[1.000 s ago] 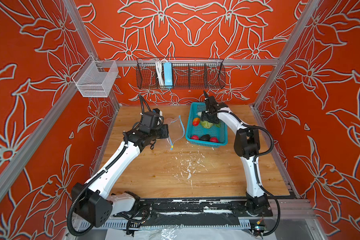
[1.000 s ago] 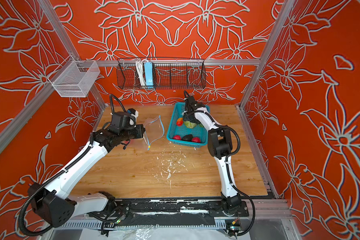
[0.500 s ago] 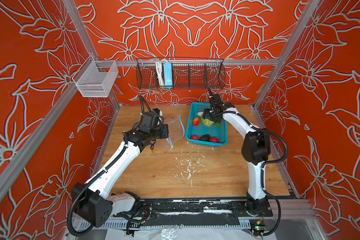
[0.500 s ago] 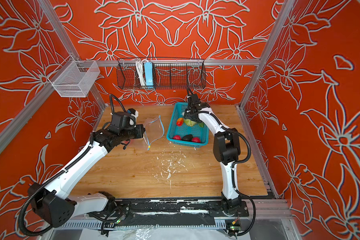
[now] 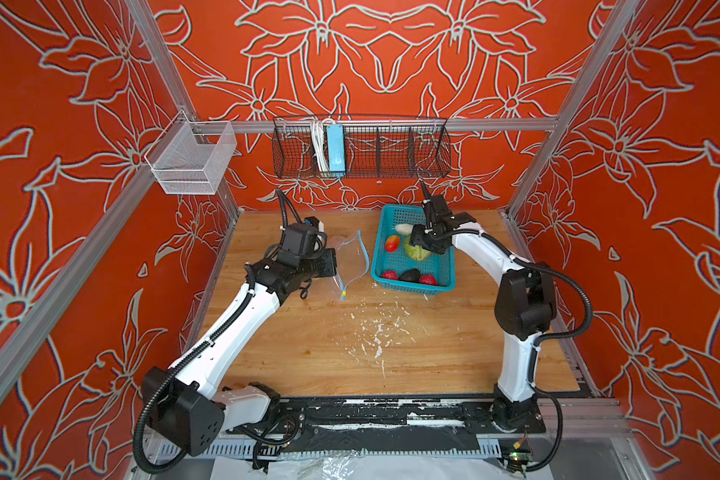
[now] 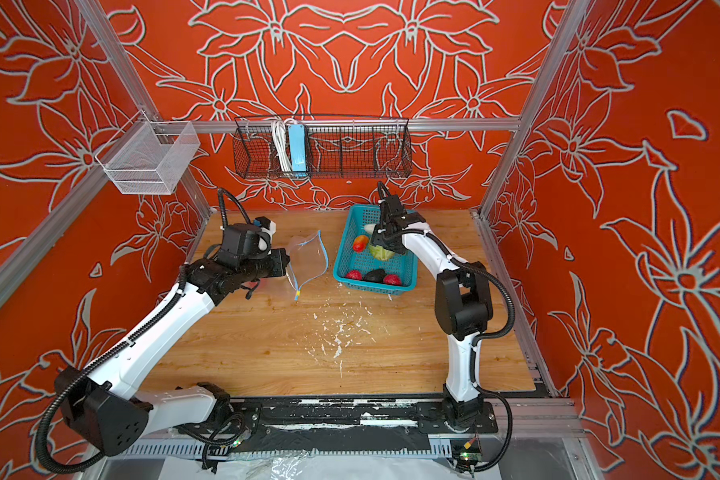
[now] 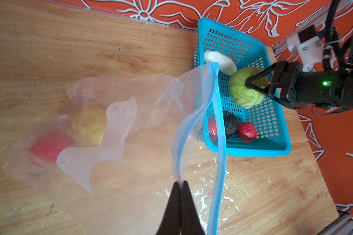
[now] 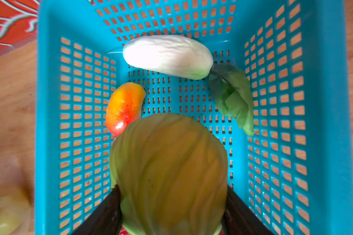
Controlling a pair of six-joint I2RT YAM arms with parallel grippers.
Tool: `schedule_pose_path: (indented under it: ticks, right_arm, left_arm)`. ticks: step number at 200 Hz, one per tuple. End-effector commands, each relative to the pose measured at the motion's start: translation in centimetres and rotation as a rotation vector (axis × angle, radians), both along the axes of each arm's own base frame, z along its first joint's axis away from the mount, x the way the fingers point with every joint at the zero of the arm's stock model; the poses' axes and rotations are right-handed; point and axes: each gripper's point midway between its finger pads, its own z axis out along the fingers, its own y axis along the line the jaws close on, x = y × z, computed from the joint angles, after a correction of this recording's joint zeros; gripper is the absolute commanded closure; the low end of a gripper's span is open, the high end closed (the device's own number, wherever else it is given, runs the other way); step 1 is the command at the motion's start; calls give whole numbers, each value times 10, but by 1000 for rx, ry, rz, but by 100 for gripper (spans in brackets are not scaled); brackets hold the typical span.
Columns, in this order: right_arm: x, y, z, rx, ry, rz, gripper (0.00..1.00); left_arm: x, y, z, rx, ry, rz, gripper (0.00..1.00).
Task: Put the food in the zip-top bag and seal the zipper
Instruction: 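Lift the green cabbage with the right gripper toward the bag opening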
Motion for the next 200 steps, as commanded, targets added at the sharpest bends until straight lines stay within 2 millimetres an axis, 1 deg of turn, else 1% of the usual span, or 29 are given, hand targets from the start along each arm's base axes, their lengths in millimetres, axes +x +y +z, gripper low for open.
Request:
schedule_pose_path:
  ticks: [1,26,79,113,162,200]
  right_arm:
    - [-2,2,31,68,-72,-16,29]
    - [-11,5,40,105,-84,-11,32]
    - [-32,14,63,222,-135,-10,33]
    - [-43,19,79,255,-169,9,33]
    - [-63,38,92,308,-175,48,34]
    - [-75,50,109,328,-215,74,34]
  left_arm:
    - [-1,5,2,7,-17,14,100]
    - [-1,6,3,7,-24,18,100]
    - [-1,6,3,2,-21,15,100]
    - [-1,5,2,1,-19,14,100]
    - [-1,8,3,10,-26,20,100]
    - [0,7,2,2,-22,17,100]
